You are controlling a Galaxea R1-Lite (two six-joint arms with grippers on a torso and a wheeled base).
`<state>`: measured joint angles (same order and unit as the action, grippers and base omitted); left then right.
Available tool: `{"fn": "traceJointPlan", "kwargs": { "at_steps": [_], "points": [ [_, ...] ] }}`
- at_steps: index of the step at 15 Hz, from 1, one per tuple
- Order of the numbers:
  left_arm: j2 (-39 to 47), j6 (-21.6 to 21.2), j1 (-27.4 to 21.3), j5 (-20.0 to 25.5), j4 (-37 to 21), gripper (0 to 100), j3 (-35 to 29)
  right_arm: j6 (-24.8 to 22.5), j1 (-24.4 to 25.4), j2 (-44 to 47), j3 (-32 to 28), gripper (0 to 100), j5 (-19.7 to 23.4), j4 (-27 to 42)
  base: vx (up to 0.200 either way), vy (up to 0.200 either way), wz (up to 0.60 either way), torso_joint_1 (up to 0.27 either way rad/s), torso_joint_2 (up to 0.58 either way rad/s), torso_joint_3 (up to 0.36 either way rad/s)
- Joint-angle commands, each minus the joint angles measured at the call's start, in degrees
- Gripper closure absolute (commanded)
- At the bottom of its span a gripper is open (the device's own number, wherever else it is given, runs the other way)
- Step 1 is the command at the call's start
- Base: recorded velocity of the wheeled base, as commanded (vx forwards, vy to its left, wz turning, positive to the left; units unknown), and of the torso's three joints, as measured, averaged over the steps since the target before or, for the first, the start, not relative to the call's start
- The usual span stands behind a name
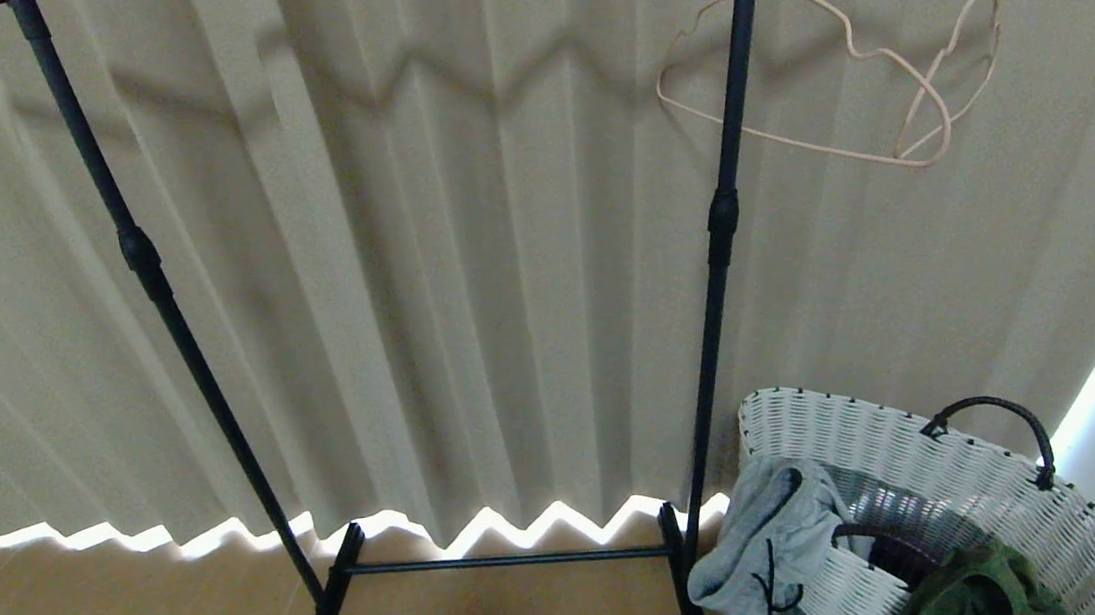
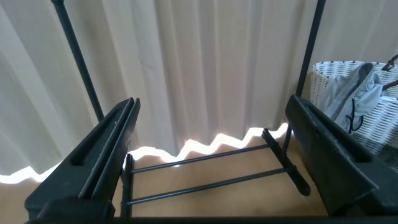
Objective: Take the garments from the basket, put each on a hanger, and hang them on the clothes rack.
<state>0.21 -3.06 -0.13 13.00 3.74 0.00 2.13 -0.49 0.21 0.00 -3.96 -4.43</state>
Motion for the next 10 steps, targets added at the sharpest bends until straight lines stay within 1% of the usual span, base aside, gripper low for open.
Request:
{"fn": "traceJointPlan", "kwargs": {
  "at_steps": [1, 4, 10],
  "points": [
    [0.0, 0.2, 0.0, 0.0, 0.0, 0, 0.0, 0.0, 0.0, 0.1, 0.0, 0, 0.0, -0.1, 0.0, 0.0, 0.0, 0.0, 0.0, 0.0],
    [0.1, 0.0, 0.0, 0.0, 0.0, 0, 0.0, 0.0, 0.0, 0.1, 0.0, 0, 0.0, -0.1, 0.0, 0.0, 0.0, 0.0, 0.0, 0.0],
    [0.0, 0.1, 0.0, 0.0, 0.0, 0, 0.0, 0.4, 0.0, 0.1, 0.0, 0, 0.0, -0.1, 0.2, 0.0, 0.0, -0.001, 0.0, 0.003]
  ]
}}
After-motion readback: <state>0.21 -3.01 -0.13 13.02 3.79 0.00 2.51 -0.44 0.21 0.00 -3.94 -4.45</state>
